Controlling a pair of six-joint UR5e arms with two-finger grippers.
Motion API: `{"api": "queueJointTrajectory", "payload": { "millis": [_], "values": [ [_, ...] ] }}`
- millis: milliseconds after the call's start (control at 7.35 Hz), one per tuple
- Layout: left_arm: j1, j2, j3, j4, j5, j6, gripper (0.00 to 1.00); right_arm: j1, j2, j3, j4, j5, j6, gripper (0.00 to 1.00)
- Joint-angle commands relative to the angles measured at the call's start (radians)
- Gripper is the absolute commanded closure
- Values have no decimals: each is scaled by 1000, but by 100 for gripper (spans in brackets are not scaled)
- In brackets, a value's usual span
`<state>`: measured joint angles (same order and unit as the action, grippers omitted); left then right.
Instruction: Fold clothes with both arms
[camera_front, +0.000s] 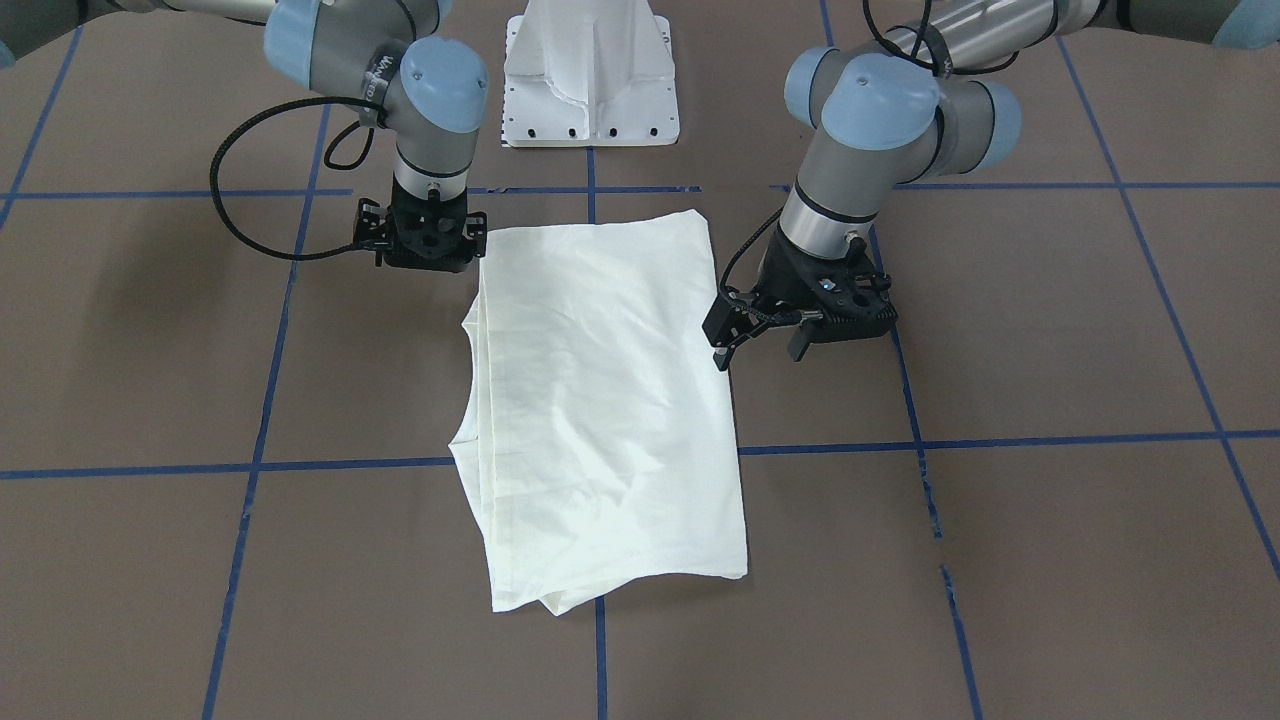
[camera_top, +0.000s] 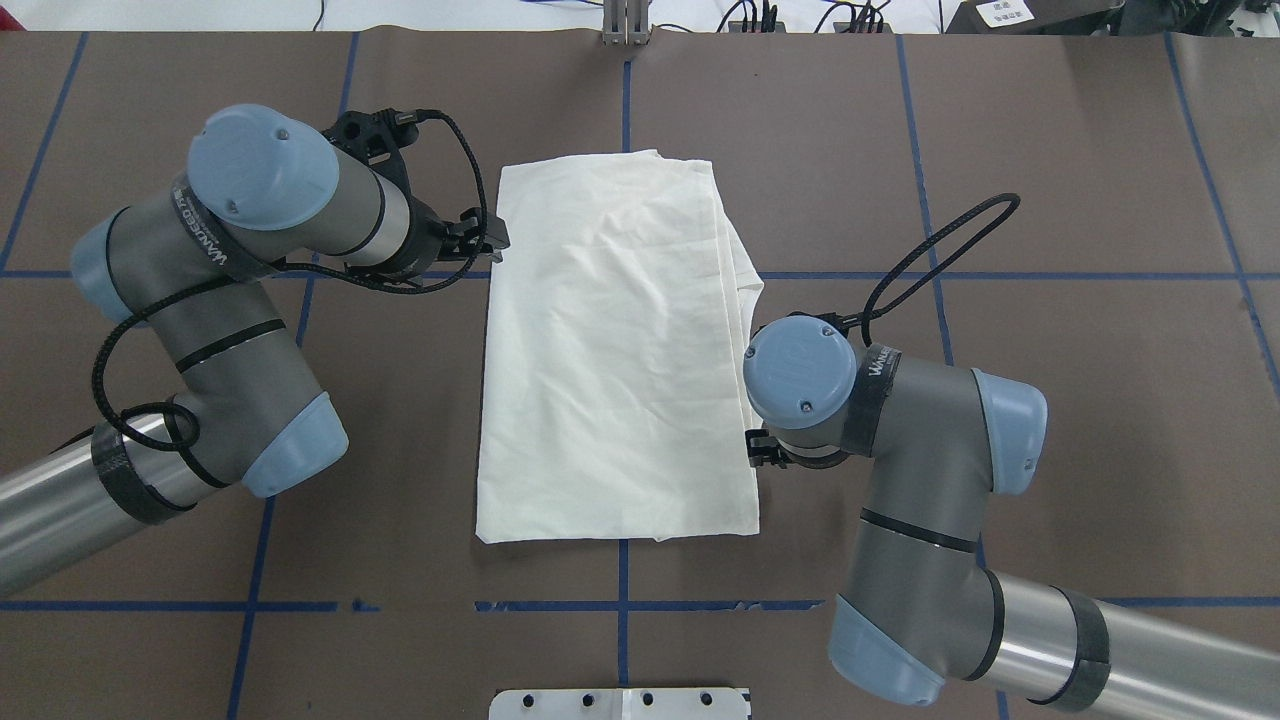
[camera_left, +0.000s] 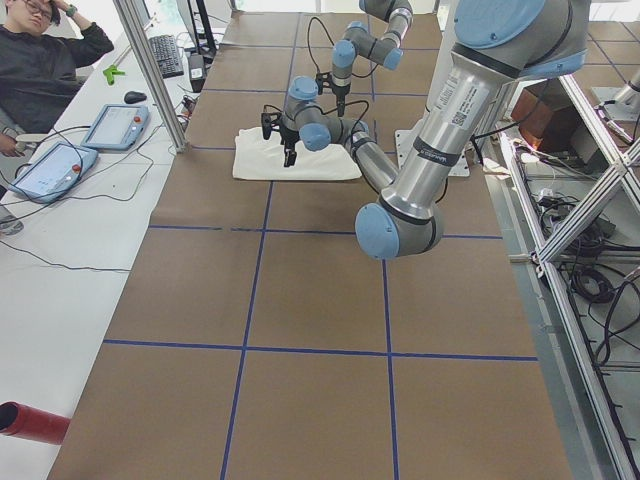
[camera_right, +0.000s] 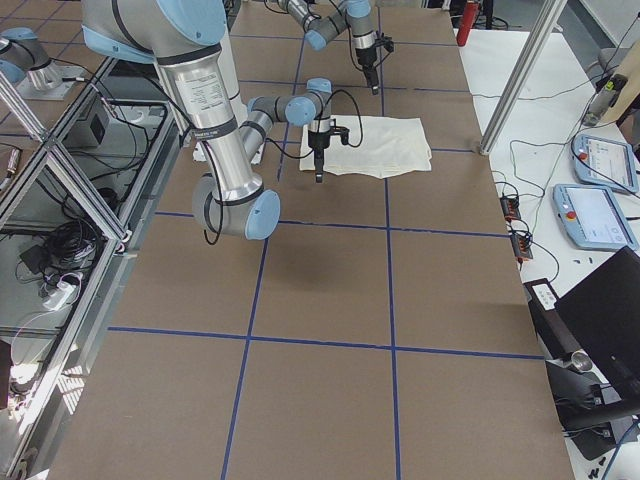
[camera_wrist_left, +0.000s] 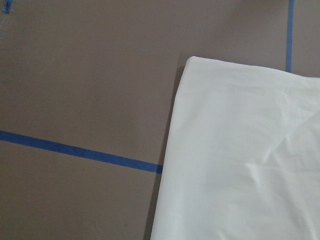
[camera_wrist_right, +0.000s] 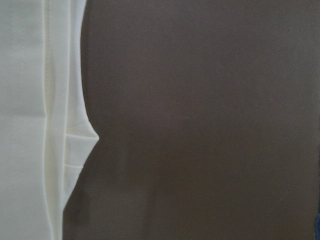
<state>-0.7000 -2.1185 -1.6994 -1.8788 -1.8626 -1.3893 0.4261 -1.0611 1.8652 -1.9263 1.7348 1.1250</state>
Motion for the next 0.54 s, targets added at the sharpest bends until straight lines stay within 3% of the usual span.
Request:
{"api": "queueJointTrajectory", "payload": {
  "millis": [0, 408],
  "values": [
    [31, 11, -3, -2, -13, -57, 0, 11, 13, 47, 50, 12, -1, 0],
    [221, 127, -110, -71, -17, -455, 0, 20, -5, 80, 272, 34, 15, 0]
  ]
}}
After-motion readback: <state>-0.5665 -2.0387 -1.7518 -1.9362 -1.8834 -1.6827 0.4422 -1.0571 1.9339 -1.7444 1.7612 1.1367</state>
